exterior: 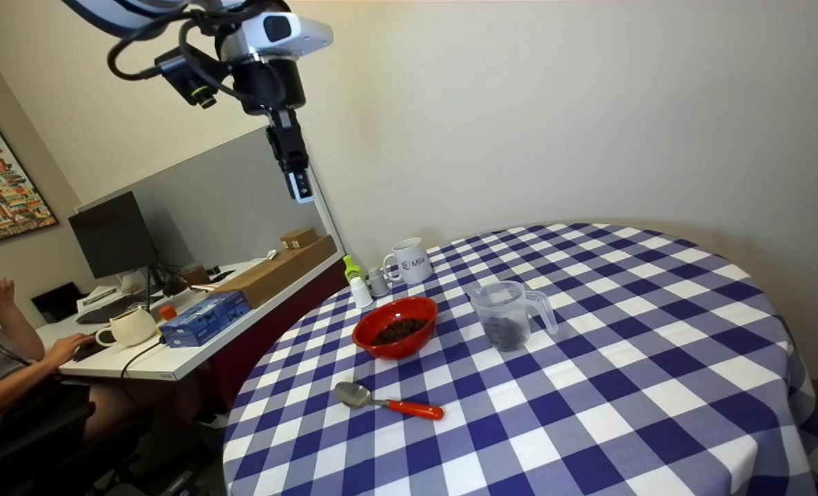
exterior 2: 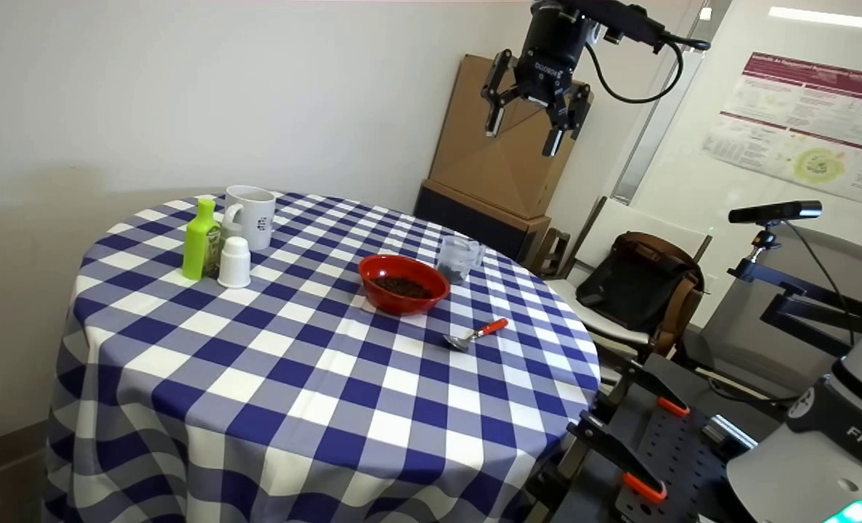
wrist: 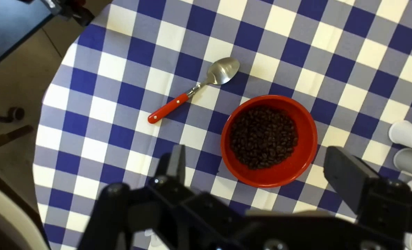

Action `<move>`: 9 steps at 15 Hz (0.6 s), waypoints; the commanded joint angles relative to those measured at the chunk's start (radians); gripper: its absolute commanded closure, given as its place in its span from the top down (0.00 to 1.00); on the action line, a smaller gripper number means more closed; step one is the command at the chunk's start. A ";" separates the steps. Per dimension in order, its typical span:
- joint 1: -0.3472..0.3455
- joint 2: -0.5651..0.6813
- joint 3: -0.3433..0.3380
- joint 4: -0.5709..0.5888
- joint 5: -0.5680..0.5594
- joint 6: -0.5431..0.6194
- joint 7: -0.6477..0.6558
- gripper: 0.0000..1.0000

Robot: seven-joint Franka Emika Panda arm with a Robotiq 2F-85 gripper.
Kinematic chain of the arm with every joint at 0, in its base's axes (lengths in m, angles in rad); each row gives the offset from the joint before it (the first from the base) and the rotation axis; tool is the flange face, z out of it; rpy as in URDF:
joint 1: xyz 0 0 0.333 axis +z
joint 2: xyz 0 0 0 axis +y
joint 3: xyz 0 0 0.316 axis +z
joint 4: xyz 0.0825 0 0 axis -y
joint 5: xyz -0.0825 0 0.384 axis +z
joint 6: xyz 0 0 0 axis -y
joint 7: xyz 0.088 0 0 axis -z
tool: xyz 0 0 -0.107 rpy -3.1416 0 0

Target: Pour some of the contents of the jug into the bowl

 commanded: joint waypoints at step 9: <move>0.000 -0.011 -0.019 0.098 -0.105 -0.044 -0.433 1.00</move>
